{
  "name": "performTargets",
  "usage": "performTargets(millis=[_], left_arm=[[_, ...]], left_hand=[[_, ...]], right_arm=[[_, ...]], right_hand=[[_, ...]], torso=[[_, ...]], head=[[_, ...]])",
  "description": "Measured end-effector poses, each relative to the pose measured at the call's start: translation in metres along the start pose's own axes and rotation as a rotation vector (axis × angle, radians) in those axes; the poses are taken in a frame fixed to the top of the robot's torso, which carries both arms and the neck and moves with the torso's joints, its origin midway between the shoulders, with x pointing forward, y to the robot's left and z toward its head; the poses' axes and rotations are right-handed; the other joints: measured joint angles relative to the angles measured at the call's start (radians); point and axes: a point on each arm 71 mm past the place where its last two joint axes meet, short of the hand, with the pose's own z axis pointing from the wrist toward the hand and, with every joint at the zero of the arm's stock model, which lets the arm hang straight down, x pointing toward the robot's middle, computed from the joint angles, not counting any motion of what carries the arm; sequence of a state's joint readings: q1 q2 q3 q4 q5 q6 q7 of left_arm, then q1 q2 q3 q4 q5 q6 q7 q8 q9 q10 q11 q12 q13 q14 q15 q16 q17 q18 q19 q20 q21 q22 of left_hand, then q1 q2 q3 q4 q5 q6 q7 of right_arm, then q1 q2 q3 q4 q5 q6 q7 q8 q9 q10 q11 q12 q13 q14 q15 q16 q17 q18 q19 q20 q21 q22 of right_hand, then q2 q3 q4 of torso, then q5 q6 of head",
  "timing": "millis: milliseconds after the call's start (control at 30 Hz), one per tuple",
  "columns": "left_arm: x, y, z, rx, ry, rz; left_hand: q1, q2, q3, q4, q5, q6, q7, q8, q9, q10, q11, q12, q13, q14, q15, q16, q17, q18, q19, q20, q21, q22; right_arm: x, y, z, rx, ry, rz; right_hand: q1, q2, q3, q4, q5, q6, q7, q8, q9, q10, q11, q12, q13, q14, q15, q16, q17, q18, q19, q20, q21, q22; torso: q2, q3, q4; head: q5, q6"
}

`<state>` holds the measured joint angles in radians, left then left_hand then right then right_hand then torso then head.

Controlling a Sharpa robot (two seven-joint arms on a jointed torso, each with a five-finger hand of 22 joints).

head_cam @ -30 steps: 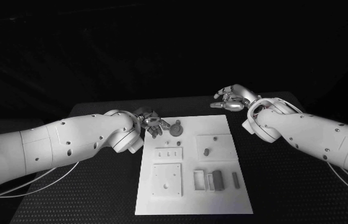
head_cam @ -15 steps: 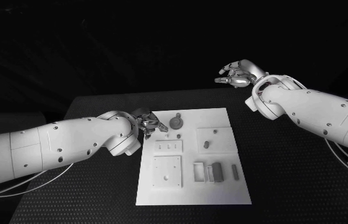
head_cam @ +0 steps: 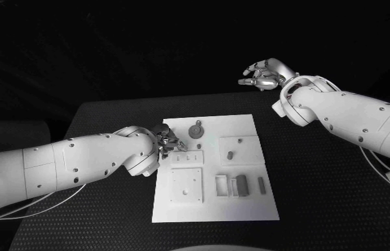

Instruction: Assemble the parts on the task board

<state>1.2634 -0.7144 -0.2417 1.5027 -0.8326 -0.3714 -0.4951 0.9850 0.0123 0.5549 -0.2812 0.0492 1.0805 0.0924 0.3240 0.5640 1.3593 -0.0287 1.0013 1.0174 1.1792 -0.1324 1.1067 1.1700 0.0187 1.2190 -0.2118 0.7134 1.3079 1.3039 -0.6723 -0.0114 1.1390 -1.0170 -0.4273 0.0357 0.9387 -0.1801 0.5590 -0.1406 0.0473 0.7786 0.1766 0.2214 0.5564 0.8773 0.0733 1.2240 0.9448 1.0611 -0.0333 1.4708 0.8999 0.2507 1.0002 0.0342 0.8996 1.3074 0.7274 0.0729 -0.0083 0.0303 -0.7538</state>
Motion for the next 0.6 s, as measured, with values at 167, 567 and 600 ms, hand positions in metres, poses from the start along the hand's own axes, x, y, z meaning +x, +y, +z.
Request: performTargets(millis=[167, 567, 600], left_arm=[[0.0074, 0.0016, 0.0026, -0.014, 0.011, 0.002], [0.0116, -0.0007, 0.0036, -0.013, 0.014, 0.02], [0.0117, -0.0007, 0.0037, -0.013, 0.013, 0.023]], left_hand=[[-0.015, 0.003, -0.001, 0.007, 0.0, 0.0, 0.0, -0.001, 0.0, -0.002, -0.002, 0.0, -0.005, 0.0, 0.0, 0.008, -0.009, -0.001, -0.003, -0.005, 0.004, 0.0], [-0.065, 0.03, 0.001, 0.023, 0.0, 0.001, 0.0, 0.012, 0.03, -0.004, -0.004, 0.004, -0.022, -0.002, -0.002, 0.024, -0.039, -0.002, -0.009, -0.012, 0.012, 0.0], [-0.069, 0.031, 0.008, 0.026, 0.0, 0.001, 0.0, 0.014, 0.036, -0.005, -0.006, 0.004, -0.024, -0.005, -0.005, 0.027, -0.042, -0.002, -0.009, -0.012, 0.012, 0.0]], right_arm=[[0.0001, 0.0001, 0.0004, 0.0, 0.001, 0.001], [0.0006, 0.0002, 0.0007, 0.001, 0.007, 0.002], [0.0007, 0.0002, 0.0007, 0.001, 0.008, 0.002]], right_hand=[[0.0, 0.0, 0.0, 0.0, 0.0, 0.0, 0.0, 0.0, -0.001, 0.0, 0.0, 0.0, -0.001, 0.0, 0.0, 0.0, 0.0, 0.0, 0.0, 0.0, 0.0, 0.0], [0.006, 0.005, -0.006, -0.006, 0.0, 0.001, -0.001, 0.0, -0.002, 0.0, 0.0, 0.004, -0.004, -0.004, -0.003, 0.0, -0.001, 0.001, 0.0, 0.0, 0.0, 0.0], [0.01, 0.009, -0.006, -0.006, 0.0, 0.001, -0.001, 0.0, -0.003, 0.0, 0.0, 0.004, -0.004, -0.004, -0.003, 0.0, -0.001, 0.001, 0.0, 0.0, 0.0, 0.0]], torso=[[0.0, 0.0, -0.0006], [0.0, -0.0005, 0.0013], [0.0, -0.0005, 0.0014]], head=[[-0.005, -0.007], [-0.013, -0.02], [-0.014, -0.021]])
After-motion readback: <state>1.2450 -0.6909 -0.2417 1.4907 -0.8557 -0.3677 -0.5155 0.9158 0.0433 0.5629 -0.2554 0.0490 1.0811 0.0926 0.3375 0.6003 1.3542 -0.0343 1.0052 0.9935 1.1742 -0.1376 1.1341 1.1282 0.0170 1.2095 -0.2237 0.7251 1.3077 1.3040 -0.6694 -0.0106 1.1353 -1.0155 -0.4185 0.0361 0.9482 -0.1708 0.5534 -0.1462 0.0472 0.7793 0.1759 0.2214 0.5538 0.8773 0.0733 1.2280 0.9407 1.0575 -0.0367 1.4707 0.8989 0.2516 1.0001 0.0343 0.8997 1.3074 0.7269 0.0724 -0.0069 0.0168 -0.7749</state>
